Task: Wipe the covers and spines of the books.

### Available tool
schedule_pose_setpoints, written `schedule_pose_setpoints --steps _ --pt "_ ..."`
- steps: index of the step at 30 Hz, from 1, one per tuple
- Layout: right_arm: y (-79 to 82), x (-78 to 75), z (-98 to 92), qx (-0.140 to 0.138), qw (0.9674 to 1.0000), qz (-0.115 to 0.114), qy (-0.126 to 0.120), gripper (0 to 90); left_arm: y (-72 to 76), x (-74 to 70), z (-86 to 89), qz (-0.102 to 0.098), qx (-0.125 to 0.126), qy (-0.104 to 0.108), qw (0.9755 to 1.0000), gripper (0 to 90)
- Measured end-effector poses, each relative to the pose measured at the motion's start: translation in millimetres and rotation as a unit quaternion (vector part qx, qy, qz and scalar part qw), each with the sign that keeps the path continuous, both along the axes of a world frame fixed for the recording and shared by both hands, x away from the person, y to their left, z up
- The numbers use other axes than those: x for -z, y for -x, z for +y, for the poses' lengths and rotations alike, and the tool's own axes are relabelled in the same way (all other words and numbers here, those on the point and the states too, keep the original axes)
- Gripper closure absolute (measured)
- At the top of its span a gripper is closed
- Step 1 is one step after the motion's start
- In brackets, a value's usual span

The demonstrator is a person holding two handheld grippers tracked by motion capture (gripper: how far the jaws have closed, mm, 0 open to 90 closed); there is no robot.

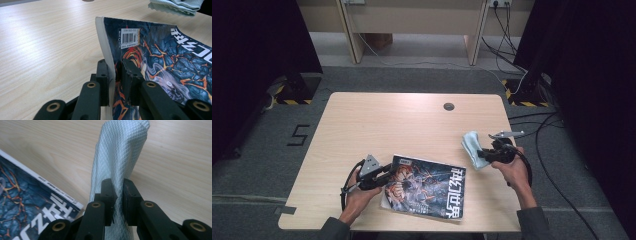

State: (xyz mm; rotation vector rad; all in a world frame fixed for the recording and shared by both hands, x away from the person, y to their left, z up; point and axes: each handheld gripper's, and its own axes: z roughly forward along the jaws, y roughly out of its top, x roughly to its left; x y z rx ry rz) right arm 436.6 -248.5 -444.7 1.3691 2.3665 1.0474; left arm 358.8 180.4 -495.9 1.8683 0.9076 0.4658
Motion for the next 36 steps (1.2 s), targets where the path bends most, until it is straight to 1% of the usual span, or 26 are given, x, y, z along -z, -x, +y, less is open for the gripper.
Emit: schedule_pose_setpoints --steps 2,4,6,8,12,16,19,21,23,26,28,29,30,31,32,34,36 --pt "0.8 -0.9 7.4 -0.011 0.9999 0.003 -0.005 81.1 1.2 0.3 -1.8 -0.003 -0.001 0.001 1.0000 76.3" --pt "0.6 -0.7 14.6 -0.021 0.9998 0.002 -0.002 81.1 2.9 0.6 -5.0 -0.001 -0.002 0.001 1.0000 76.3" --pt "1.8 0.2 23.5 -0.027 0.9996 0.006 -0.002 81.1 4.4 1.2 -9.4 -0.002 -0.001 0.003 1.0000 76.3" --pt "2.6 1.6 32.5 -0.041 0.9991 0.009 0.001 81.1 6.1 1.9 -14.9 -0.004 -0.002 0.004 1.0000 76.3" --pt "4.9 5.4 52.5 -0.065 0.9977 0.016 0.014 81.1 8.7 1.8 -25.1 -0.016 0.003 0.000 0.9999 76.3" --pt "5.7 10.1 67.7 -0.083 0.9961 0.021 0.022 81.1 9.5 2.1 -28.8 -0.020 0.010 -0.001 0.9998 76.3" --pt "6.1 10.5 73.0 -0.090 0.9955 0.014 0.025 81.2 8.9 2.3 -28.1 -0.018 0.011 0.001 0.9998 76.3" --pt "8.2 9.1 76.2 -0.093 0.9953 0.016 0.021 81.3 8.9 2.1 -28.2 -0.019 0.012 0.001 0.9997 76.3" --pt "9.4 7.7 80.7 -0.099 0.9949 0.015 0.010 81.3 8.7 2.4 -28.5 -0.018 0.011 0.000 0.9998 76.3" --pt "11.6 5.6 90.5 -0.111 0.9937 0.007 0.014 81.1 7.8 2.9 -28.2 -0.016 0.011 0.001 0.9998 76.2" --pt "12.0 3.9 97.0 -0.121 0.9926 0.002 0.006 81.1 7.0 3.3 -27.5 -0.013 0.012 0.003 0.9998 76.2" --pt "12.1 3.5 99.9 -0.121 0.9926 0.002 0.007 81.1 7.2 3.4 -27.9 -0.011 0.011 0.001 0.9999 76.1" --pt "12.2 2.9 101.6 -0.125 0.9921 0.000 0.013 81.1 7.3 3.3 -28.0 -0.011 0.010 0.001 0.9999 76.0" --pt "12.0 2.6 102.2 -0.127 0.9918 -0.002 0.016 81.1 7.1 3.1 -27.5 -0.011 0.012 0.002 0.9999 76.0" --pt "12.0 2.2 101.8 -0.125 0.9921 0.003 0.014 81.1 6.9 3.2 -27.2 -0.012 0.013 0.004 0.9998 76.1" --pt "10.6 3.0 98.2 -0.121 0.9926 0.010 0.002 81.1 6.7 2.7 -26.5 -0.009 0.016 0.005 0.9998 76.0" --pt "9.6 4.1 93.9 -0.124 0.9922 0.010 0.009 81.1 6.9 2.9 -26.6 -0.010 0.016 0.004 0.9998 76.0"
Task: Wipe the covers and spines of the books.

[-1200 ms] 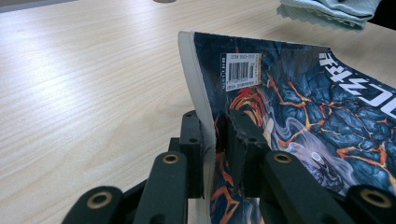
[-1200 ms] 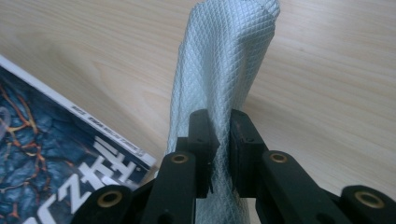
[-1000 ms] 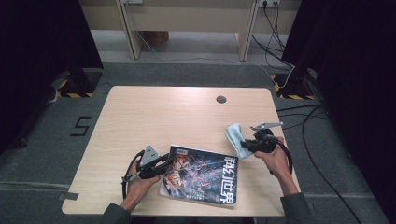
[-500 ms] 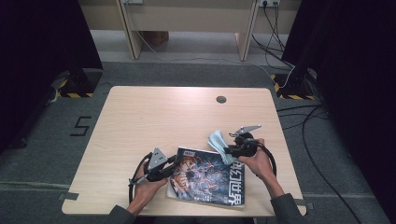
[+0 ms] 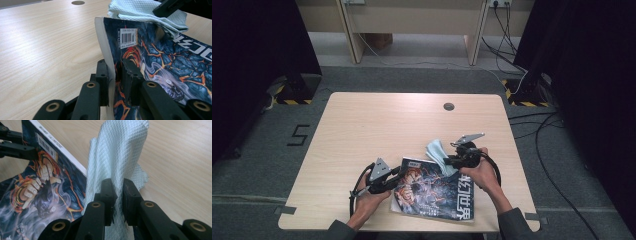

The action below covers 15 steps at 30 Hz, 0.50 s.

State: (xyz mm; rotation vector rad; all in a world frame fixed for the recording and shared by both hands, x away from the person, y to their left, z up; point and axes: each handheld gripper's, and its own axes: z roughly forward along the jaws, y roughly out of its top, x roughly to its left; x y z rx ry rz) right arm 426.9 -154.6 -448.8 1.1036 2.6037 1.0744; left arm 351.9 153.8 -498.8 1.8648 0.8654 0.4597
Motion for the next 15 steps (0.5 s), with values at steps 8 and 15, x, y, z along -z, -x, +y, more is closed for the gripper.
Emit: schedule_pose_setpoints --steps 8,15 --pt "-3.4 4.9 -20.3 0.017 0.9996 0.018 0.015 81.1 -0.3 -0.3 0.4 0.003 0.001 0.001 1.0000 75.9" --pt "-2.0 0.6 -5.0 0.004 0.9998 0.007 0.020 81.1 -0.6 -0.3 0.4 0.005 0.002 0.000 1.0000 75.7"
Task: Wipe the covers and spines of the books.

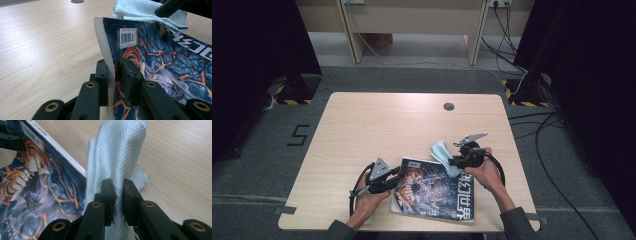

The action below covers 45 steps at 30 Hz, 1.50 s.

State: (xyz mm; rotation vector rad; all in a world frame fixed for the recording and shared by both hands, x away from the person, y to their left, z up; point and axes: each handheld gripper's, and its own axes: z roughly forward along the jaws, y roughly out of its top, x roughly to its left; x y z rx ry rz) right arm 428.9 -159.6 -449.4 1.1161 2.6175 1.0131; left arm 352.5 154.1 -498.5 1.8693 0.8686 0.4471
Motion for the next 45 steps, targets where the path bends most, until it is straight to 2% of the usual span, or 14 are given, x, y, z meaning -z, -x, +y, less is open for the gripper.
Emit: schedule_pose_setpoints --steps 10,15,17,23,29,33,37,39,41,45 --pt "4.1 -13.5 47.2 -0.042 0.9986 -0.031 -0.005 81.1 0.3 0.0 -0.5 -0.003 0.000 -0.005 1.0000 75.5" --pt "5.3 -18.6 66.3 -0.059 0.9974 -0.040 -0.016 80.8 0.3 0.3 -0.5 -0.003 0.000 -0.006 1.0000 75.3" --pt "6.8 -20.2 71.1 -0.067 0.9966 -0.046 -0.012 80.8 0.2 0.4 -0.2 -0.003 0.001 -0.006 1.0000 75.3" --pt "4.1 -18.3 60.4 -0.063 0.9975 -0.032 -0.009 80.9 1.3 0.6 0.1 -0.006 0.004 -0.005 1.0000 75.3" --pt "1.9 -10.6 31.7 -0.041 0.9991 -0.013 0.005 80.8 2.1 -0.3 0.2 -0.006 0.005 -0.006 0.9999 75.3" --pt "0.2 -5.6 16.2 -0.025 0.9997 -0.001 0.005 80.8 1.7 -0.4 0.0 -0.007 0.006 -0.007 0.9999 75.3" --pt "1.9 -7.8 23.9 -0.022 0.9995 -0.010 0.018 80.8 1.7 -0.1 -0.4 -0.007 0.003 -0.009 0.9999 75.2" --pt "1.6 -9.6 31.4 -0.033 0.9993 -0.017 0.011 80.8 1.6 0.3 -0.4 -0.006 0.003 -0.009 0.9999 75.2" --pt "2.7 -12.8 42.6 -0.039 0.9988 -0.022 0.018 80.8 1.3 0.4 -0.4 -0.005 0.002 -0.010 0.9999 75.2" --pt "4.2 -19.1 66.1 -0.062 0.9973 -0.037 0.016 80.8 1.6 1.3 -0.2 -0.003 0.001 -0.009 0.9999 75.0"
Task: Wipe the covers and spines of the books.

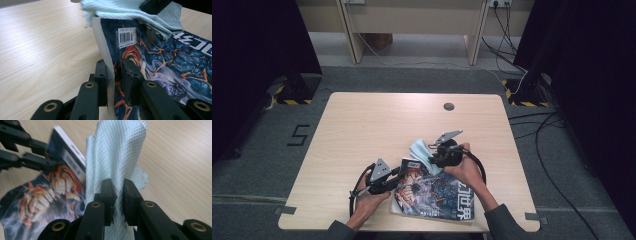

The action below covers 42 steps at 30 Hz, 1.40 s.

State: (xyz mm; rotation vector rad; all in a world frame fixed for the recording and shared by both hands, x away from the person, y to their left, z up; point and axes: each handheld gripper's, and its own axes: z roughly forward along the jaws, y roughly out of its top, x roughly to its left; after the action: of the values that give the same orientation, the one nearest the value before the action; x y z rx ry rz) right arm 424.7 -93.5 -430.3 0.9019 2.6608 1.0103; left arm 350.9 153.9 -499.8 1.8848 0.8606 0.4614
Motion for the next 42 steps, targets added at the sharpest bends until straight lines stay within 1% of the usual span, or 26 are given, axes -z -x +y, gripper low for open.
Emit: schedule_pose_setpoints --steps 4,6,9,11,12,13,15,18,21,22,28,29,30,31,33,35,36,39,42 --pt "1.5 -3.9 17.6 -0.014 0.9998 -0.010 -0.008 80.8 0.5 0.4 0.1 0.001 0.000 -0.001 1.0000 74.8" --pt "2.4 -5.3 24.5 -0.017 0.9997 -0.010 -0.015 80.7 1.1 0.3 0.2 0.001 -0.001 -0.003 1.0000 74.8" --pt "5.3 -7.5 36.2 -0.030 0.9993 -0.019 -0.012 80.4 1.0 1.7 0.4 0.002 -0.002 -0.001 1.0000 74.6" --pt "6.3 -8.2 40.0 -0.030 0.9992 -0.019 -0.017 80.0 1.2 1.4 0.5 0.002 -0.002 -0.003 1.0000 74.6" --pt "6.5 -8.6 41.0 -0.031 0.9992 -0.018 -0.015 80.0 1.4 1.0 0.6 0.002 -0.002 -0.003 1.0000 74.6" --pt "6.3 -9.0 41.0 -0.032 0.9991 -0.018 -0.020 80.0 1.2 0.8 0.7 0.002 -0.001 -0.003 1.0000 74.6" --pt "7.0 -9.2 40.6 -0.034 0.9991 -0.018 -0.020 80.2 1.1 0.7 0.8 0.002 0.000 -0.003 1.0000 74.7" --pt "6.1 -8.9 37.7 -0.033 0.9991 -0.015 -0.021 80.4 1.7 0.3 -0.1 0.000 0.001 -0.003 1.0000 74.6" --pt "4.8 -6.9 30.2 -0.031 0.9993 -0.011 -0.014 80.4 1.3 0.9 0.2 0.002 0.001 -0.003 1.0000 74.6" --pt "4.1 -5.4 25.7 -0.029 0.9995 -0.011 -0.011 80.4 1.6 0.9 0.2 0.002 0.001 -0.003 1.0000 74.6" --pt "-0.1 3.3 -10.2 0.001 0.9999 0.013 -0.001 80.4 1.9 -0.3 0.0 -0.002 0.002 -0.004 1.0000 74.7" --pt "-0.6 4.3 -14.3 0.006 0.9998 0.019 -0.005 80.4 2.0 -0.8 -0.4 -0.003 0.002 -0.004 1.0000 74.7" --pt "-1.2 4.9 -16.2 0.006 0.9997 0.019 -0.011 80.5 1.9 -1.2 -0.5 -0.003 0.003 -0.006 1.0000 74.7" --pt "-1.0 4.6 -15.7 0.006 0.9998 0.018 -0.008 80.5 1.3 -1.0 -0.4 -0.003 0.003 -0.007 1.0000 74.7" --pt "-0.2 2.7 -10.0 0.003 1.0000 0.008 0.004 80.6 1.1 -0.1 -0.2 -0.001 0.002 -0.005 1.0000 74.6" --pt "1.4 1.0 -1.4 -0.003 1.0000 0.004 -0.001 80.5 1.5 -0.5 -0.5 -0.003 0.002 -0.007 1.0000 74.6" --pt "2.4 -0.6 3.6 -0.006 1.0000 -0.001 0.001 80.5 1.4 -0.6 -0.4 -0.003 0.003 -0.006 1.0000 74.6" --pt "4.9 -5.4 19.9 -0.022 0.9997 -0.010 -0.004 80.5 1.8 -0.4 -0.6 -0.001 0.002 -0.005 1.0000 74.6" --pt "8.0 -8.5 34.5 -0.031 0.9993 -0.018 -0.013 80.4 1.6 -0.3 -0.5 -0.001 0.003 -0.006 1.0000 74.5"
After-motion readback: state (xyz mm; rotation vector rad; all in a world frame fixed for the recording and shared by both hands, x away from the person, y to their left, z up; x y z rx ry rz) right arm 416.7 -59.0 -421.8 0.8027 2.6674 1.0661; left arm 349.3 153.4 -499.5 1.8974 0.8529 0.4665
